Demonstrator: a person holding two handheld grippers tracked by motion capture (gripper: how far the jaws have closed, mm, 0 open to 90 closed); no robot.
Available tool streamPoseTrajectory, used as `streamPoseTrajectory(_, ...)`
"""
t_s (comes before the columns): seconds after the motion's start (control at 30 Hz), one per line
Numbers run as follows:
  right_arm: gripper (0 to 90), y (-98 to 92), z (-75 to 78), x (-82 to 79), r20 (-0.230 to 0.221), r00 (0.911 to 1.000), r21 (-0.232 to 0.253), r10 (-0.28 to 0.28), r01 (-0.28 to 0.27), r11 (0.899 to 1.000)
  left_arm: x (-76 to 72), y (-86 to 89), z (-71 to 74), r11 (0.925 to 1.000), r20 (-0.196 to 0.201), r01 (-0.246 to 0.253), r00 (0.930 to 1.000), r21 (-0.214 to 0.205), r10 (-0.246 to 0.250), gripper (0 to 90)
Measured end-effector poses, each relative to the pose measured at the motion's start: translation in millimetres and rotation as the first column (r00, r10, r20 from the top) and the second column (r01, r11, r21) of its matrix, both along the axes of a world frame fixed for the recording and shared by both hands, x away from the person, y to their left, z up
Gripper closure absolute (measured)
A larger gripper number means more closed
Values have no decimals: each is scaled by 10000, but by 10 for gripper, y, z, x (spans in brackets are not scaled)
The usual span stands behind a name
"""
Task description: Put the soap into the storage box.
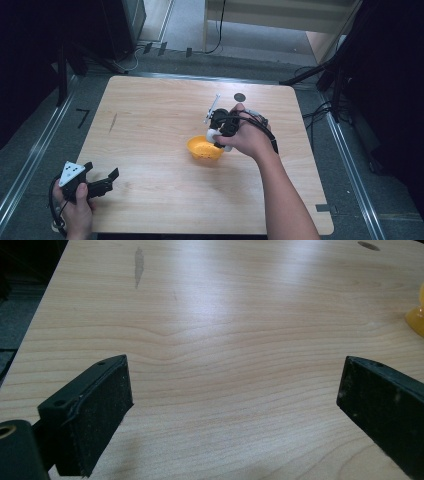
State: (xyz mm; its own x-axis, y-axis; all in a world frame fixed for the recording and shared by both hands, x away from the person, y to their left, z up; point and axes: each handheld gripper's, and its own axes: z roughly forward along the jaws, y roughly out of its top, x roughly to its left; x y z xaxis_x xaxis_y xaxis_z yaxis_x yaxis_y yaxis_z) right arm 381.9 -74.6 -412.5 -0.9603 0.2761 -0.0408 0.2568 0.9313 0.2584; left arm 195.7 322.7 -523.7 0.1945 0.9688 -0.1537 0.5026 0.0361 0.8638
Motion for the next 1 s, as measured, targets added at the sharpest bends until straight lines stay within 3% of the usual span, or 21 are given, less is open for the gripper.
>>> streamPoseTrajectory(0.53,515,274,-85,49,-36,9988,-304,494,-495,9983,0,1,-1,10000,9,1,10000,-24,-1,16)
streamPoseTrajectory(1.0,515,377,-199,74,-167,9971,-653,746,-755,9950,-1,7,0,10000,-3,35,10000,-62,-35,16)
